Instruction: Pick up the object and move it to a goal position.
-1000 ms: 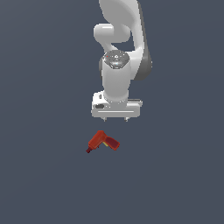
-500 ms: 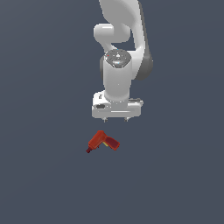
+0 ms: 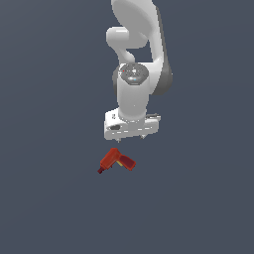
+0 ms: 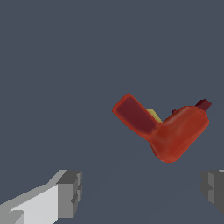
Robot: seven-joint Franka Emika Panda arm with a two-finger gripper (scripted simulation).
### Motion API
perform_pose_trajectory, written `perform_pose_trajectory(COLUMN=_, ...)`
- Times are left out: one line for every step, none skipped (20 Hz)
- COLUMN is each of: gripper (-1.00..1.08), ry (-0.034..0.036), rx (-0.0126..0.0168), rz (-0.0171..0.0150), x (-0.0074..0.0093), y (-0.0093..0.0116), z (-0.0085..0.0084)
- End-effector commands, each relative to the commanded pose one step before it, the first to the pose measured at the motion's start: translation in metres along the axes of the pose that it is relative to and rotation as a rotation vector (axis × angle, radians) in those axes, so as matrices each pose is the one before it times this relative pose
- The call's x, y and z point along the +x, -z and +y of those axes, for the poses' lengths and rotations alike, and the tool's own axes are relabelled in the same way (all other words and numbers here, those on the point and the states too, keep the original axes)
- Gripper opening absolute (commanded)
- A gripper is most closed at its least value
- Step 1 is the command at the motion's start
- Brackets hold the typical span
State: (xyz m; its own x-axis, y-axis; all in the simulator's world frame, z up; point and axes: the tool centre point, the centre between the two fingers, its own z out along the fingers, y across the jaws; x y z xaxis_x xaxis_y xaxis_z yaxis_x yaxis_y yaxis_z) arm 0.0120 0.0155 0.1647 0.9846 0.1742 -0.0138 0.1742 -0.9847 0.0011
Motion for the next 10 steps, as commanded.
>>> perform_pose_trajectory(gripper=1.08, ry=0.05754, rx=-0.00315, rz=-0.00835, x=0.00222, y=-0.00501, z=0.00167)
perform_pose_trajectory(gripper=1.08, ry=0.02611, rx=-0.00124, rz=-0.00372, x=0.00099, y=-0.00224, z=0.0008)
perform_pose_trajectory(gripper=1.08, ry=0.02752, rx=-0.00118, rz=-0.00394, x=0.00101, y=-0.00237, z=0.00087)
perform_pose_trajectory(gripper=1.08, ry=0.02829, rx=-0.00107, rz=-0.00406, x=0.00101, y=-0.00245, z=0.00093)
perform_pose_trajectory(gripper=1.08, ry=0.02829, rx=-0.00093, rz=-0.00407, x=0.00098, y=-0.00246, z=0.00096)
perform_pose_trajectory(gripper=1.08, ry=0.02825, rx=-0.00079, rz=-0.00406, x=0.00094, y=-0.00247, z=0.00099)
perform_pose_trajectory(gripper=1.08, ry=0.02823, rx=-0.00065, rz=-0.00406, x=0.00091, y=-0.00248, z=0.00101)
perform_pose_trajectory(gripper=1.08, ry=0.0282, rx=-0.00051, rz=-0.00404, x=0.00087, y=-0.00248, z=0.00104)
perform_pose_trajectory(gripper=1.08, ry=0.02817, rx=-0.00038, rz=-0.00403, x=0.00084, y=-0.00249, z=0.00107)
perform_pose_trajectory(gripper=1.08, ry=0.02814, rx=-0.00024, rz=-0.004, x=0.0008, y=-0.0025, z=0.00109)
